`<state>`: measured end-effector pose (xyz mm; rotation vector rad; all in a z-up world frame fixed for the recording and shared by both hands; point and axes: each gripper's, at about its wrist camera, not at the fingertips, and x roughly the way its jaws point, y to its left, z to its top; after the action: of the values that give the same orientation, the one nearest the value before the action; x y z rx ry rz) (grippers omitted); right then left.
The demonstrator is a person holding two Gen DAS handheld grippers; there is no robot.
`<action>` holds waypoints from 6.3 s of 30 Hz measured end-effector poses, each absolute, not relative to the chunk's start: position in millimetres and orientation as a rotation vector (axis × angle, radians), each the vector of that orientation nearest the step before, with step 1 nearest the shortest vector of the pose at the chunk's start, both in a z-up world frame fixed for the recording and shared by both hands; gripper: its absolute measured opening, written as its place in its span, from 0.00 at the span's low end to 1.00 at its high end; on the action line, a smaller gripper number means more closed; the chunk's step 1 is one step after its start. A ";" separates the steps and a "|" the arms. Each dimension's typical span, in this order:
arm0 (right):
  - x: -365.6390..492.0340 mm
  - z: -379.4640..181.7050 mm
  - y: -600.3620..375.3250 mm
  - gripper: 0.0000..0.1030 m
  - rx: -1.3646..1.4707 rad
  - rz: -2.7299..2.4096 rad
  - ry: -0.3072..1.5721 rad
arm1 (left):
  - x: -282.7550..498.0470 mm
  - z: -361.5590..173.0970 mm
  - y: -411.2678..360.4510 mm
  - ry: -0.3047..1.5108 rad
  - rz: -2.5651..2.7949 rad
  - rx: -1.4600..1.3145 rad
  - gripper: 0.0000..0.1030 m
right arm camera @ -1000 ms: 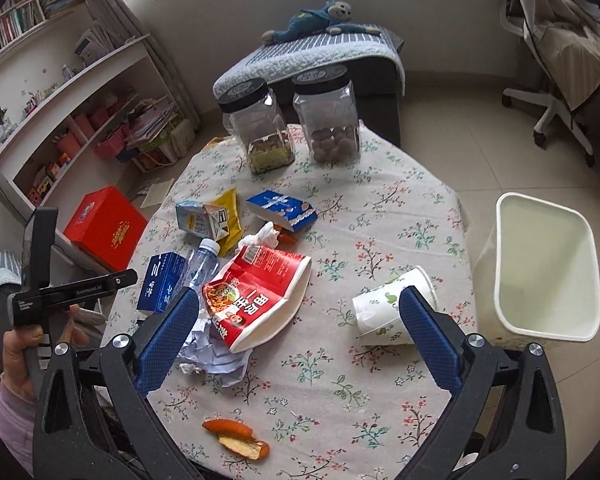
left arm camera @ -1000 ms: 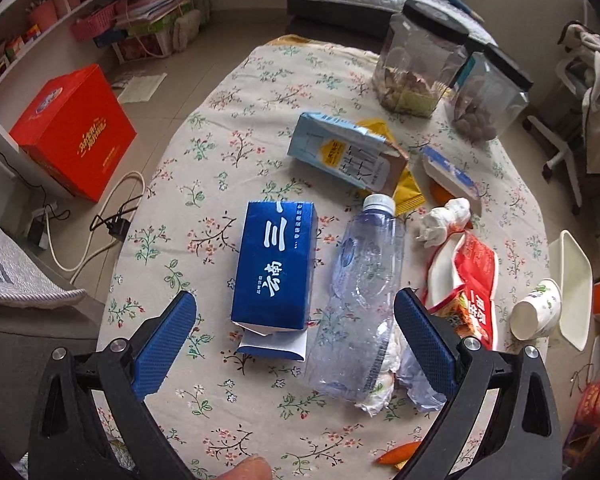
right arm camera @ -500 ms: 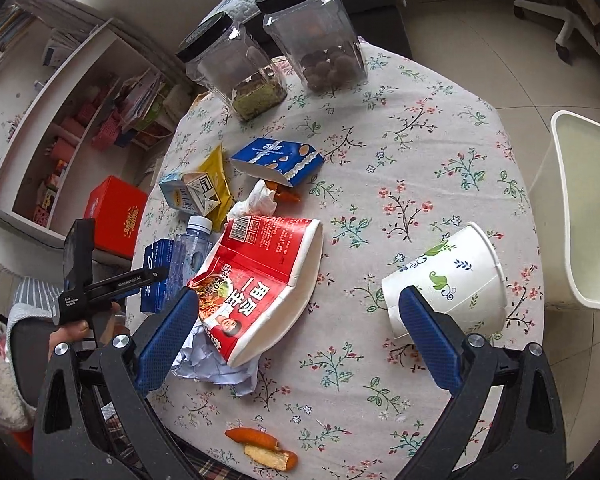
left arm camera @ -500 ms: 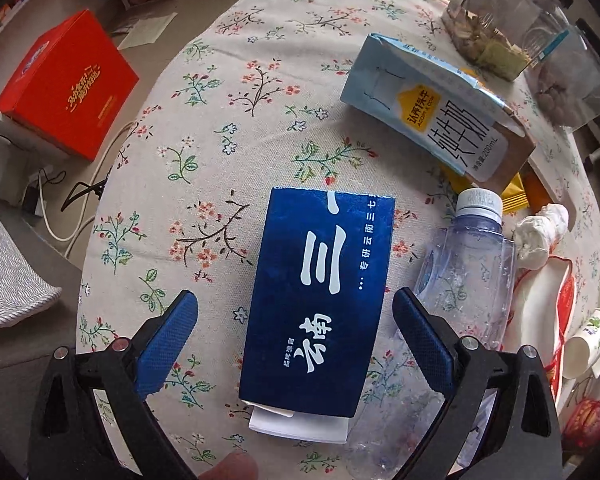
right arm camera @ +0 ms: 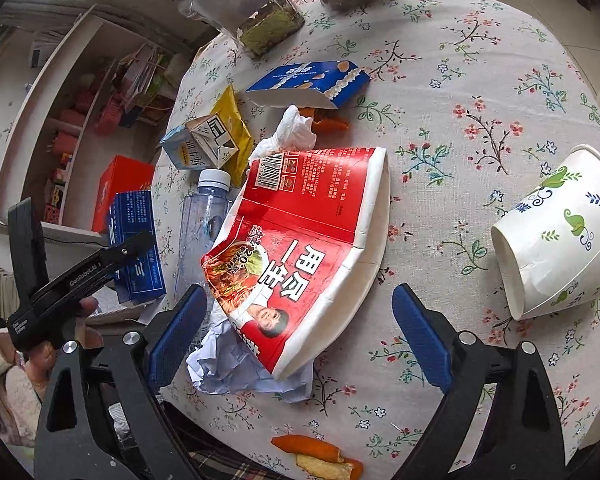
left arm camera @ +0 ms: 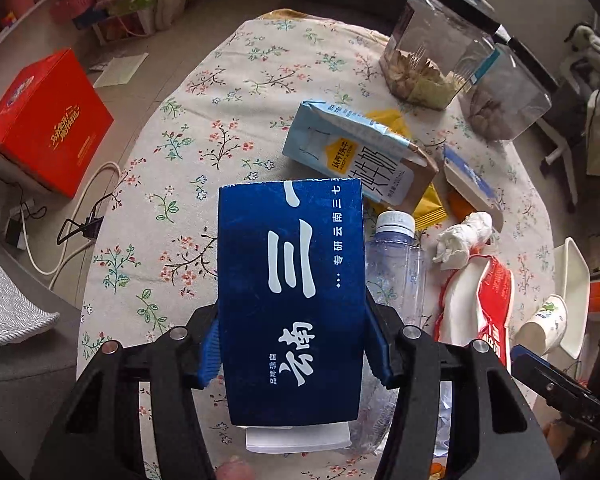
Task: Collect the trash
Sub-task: 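Carry the red noodle bowl to the wastebasket and release it with the right gripper, then carry the blue tissue box over the wastebasket and open the left gripper, then grasp the crumpled blue paper with the left gripper while the right gripper grasps the orange peel, then carry the crumpled paper to the wastebasket and release it with the left gripper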
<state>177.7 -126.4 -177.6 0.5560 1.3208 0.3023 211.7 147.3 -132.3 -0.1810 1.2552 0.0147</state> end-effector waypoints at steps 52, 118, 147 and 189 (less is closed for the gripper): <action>132.2 -26.3 -291.6 0.03 0.220 -0.095 0.655 | 170.2 -38.9 14.0 0.810 -0.181 -0.172 0.55; 0.2 29.3 -383.1 0.93 0.039 -0.656 0.295 | 69.7 34.3 -223.0 0.454 -0.145 0.041 0.93; 49.2 -43.7 -209.9 0.93 -0.174 -0.055 0.726 | 57.8 -148.5 -0.9 1.289 -0.028 0.066 0.93; 42.5 -171.6 -36.4 0.12 -0.459 0.878 1.161 | 112.9 -79.8 82.7 0.988 -0.246 -0.052 0.19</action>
<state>42.5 -36.4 -171.6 -0.4589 1.1610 0.8778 112.9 82.7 -79.8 -0.0524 0.9884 -0.2457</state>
